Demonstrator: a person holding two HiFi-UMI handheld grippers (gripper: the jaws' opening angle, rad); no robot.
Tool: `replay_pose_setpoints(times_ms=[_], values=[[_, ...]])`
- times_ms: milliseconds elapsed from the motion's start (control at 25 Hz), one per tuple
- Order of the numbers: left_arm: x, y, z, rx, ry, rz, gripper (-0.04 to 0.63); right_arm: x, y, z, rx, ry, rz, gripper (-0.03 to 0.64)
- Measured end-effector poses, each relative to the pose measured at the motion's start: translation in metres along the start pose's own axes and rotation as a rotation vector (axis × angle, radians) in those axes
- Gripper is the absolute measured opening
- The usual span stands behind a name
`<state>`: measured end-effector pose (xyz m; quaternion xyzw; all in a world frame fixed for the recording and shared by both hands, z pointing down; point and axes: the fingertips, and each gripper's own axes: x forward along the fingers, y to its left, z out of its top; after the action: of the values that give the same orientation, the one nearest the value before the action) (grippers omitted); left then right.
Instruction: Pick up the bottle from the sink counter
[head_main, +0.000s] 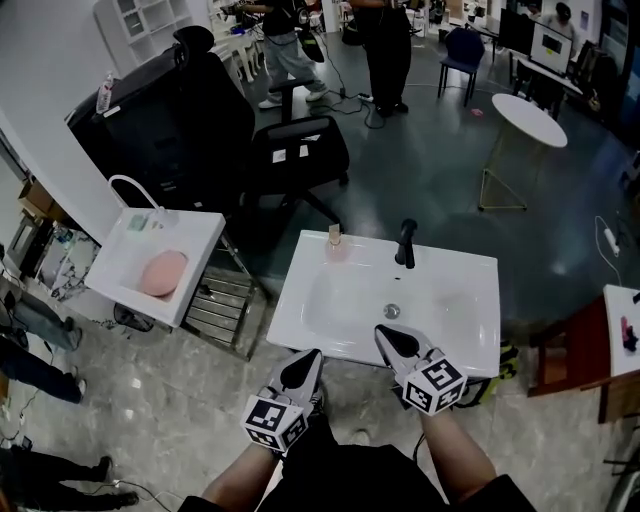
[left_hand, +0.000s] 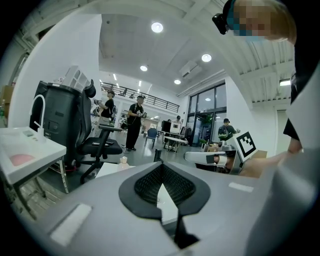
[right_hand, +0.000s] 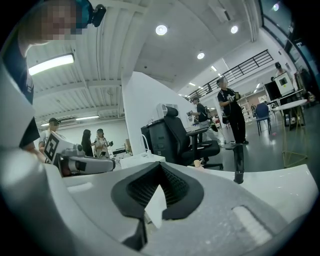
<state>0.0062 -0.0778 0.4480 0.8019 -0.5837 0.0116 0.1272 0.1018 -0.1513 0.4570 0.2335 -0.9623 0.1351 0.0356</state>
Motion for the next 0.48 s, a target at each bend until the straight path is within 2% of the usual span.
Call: replay_pose_setpoints(times_ms=[480], values=[[0.036,0.052,0.016,0.048,-0.013,-0.056,0.003,0.070,-0.020,0.005,-0.039,0.006,-0.048,0.000]])
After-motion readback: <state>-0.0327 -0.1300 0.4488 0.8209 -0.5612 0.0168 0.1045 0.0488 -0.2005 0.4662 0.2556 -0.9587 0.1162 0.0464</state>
